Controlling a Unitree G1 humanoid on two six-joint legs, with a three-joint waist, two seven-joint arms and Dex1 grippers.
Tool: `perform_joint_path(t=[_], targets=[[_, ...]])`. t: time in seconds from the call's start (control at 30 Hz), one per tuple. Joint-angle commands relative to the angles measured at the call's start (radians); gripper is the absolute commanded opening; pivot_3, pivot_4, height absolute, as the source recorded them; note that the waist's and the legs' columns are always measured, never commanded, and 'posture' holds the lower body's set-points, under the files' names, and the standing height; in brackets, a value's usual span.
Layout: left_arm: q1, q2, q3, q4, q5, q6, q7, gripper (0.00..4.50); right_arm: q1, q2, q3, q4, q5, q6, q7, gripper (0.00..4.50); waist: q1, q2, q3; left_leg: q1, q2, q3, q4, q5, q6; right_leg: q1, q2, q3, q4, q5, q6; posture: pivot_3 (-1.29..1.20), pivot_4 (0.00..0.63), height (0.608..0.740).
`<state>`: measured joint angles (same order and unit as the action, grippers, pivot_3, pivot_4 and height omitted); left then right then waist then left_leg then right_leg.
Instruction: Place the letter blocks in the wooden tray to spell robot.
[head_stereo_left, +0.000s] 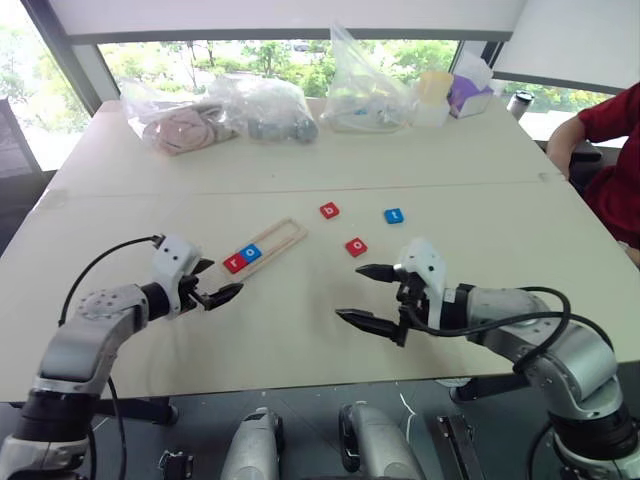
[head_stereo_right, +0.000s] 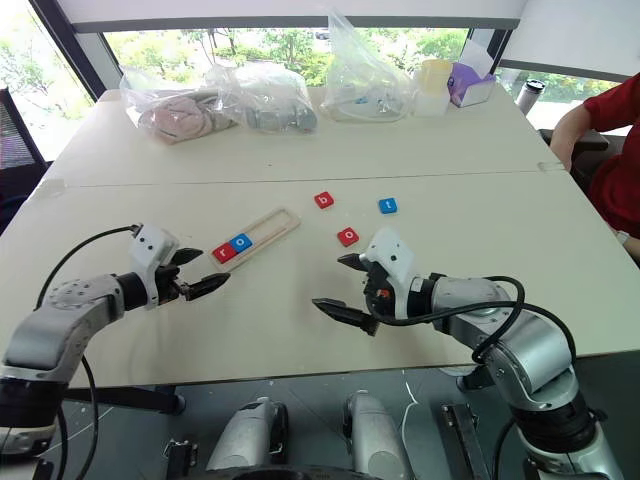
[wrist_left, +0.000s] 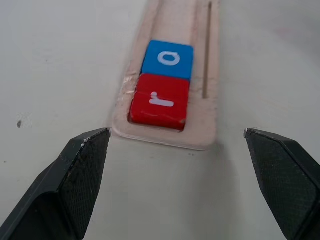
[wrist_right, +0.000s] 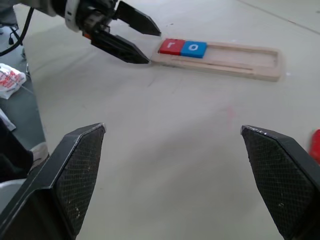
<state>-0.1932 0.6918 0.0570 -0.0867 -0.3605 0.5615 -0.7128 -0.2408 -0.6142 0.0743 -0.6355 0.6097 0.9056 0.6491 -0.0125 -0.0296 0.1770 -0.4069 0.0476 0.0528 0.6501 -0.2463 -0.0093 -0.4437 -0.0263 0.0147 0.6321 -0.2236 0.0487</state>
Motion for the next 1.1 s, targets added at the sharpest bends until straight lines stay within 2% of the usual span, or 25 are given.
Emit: perform_joint_path(t=[0.03, 0.2, 0.3, 0.57, 0.7, 0.73, 1.0, 1.1], targets=[[-0.040, -0.006, -0.008, 0.032, 0.043, -0.059, 0.003, 4.50, -0.012, 0.003, 0.012, -0.044, 0.006, -0.002, -0.017, 4.47, 0.001, 0.000, 0.000, 0.000, 0.000, 0.000, 0.000, 0.000, 0.000, 0.000, 0.000, 0.000, 0.000, 0.000, 0.000, 0.00, 0.150, 0.740], [-0.102, -0.010, -0.058, 0.145, 0.119, -0.142, -0.021, 4.50, 0.006, -0.048, 0.055, -0.073, -0.020, -0.009, 0.003, 4.47, 0.003, 0.000, 0.000, 0.000, 0.000, 0.000, 0.001, 0.000, 0.000, 0.000, 0.000, 0.000, 0.000, 0.000, 0.000, 0.00, 0.150, 0.740], [-0.150, -0.004, -0.134, 0.227, 0.178, -0.166, -0.071, 4.50, 0.033, -0.113, 0.118, -0.077, -0.087, -0.052, 0.028, 4.47, 0.006, -0.001, -0.001, 0.000, 0.000, 0.000, 0.001, 0.000, 0.000, 0.001, -0.001, -0.001, 0.000, 0.000, 0.000, 0.00, 0.150, 0.740], [-0.171, -0.015, -0.196, 0.274, 0.186, -0.167, -0.219, 4.50, 0.048, -0.097, 0.128, -0.039, -0.115, -0.103, 0.026, 4.47, 0.004, -0.001, -0.003, 0.001, -0.001, 0.001, 0.002, 0.000, 0.000, 0.003, -0.001, -0.001, 0.000, 0.000, 0.000, 0.00, 0.150, 0.740], [-0.176, -0.019, -0.197, 0.294, 0.184, -0.158, -0.260, 3.26, 0.056, -0.092, 0.126, -0.033, -0.123, -0.112, 0.026, 4.50, 0.004, -0.001, -0.004, 0.001, -0.001, 0.001, 0.002, 0.000, 0.000, 0.003, -0.001, -0.001, 0.000, 0.000, 0.001, 0.00, 0.150, 0.740], [-0.183, -0.016, -0.196, 0.294, 0.184, -0.147, -0.268, 3.15, 0.057, -0.091, 0.127, -0.030, -0.127, -0.114, 0.024, 4.50, 0.004, -0.001, -0.004, 0.001, -0.001, 0.001, 0.002, 0.000, 0.000, 0.003, -0.001, -0.001, 0.000, 0.000, 0.001, 0.00, 0.150, 0.740], [-0.206, -0.021, -0.188, 0.291, 0.192, -0.171, -0.284, 3.15, 0.060, -0.078, 0.119, -0.019, -0.139, -0.119, 0.013, 4.50, 0.004, -0.001, -0.004, 0.002, -0.001, 0.000, 0.002, 0.000, 0.000, 0.004, -0.001, -0.001, 0.000, 0.000, 0.001, 0.00, 0.150, 0.740], [-0.172, 0.033, -0.213, 0.162, 0.161, -0.233, -0.416, 3.15, 0.068, -0.091, 0.089, -0.012, -0.131, -0.117, 0.021, 4.50, 0.003, -0.001, -0.004, 0.002, -0.001, 0.001, 0.002, 0.000, 0.000, 0.004, -0.001, -0.001, 0.000, 0.000, 0.001, 0.00, 0.150, 0.740]])
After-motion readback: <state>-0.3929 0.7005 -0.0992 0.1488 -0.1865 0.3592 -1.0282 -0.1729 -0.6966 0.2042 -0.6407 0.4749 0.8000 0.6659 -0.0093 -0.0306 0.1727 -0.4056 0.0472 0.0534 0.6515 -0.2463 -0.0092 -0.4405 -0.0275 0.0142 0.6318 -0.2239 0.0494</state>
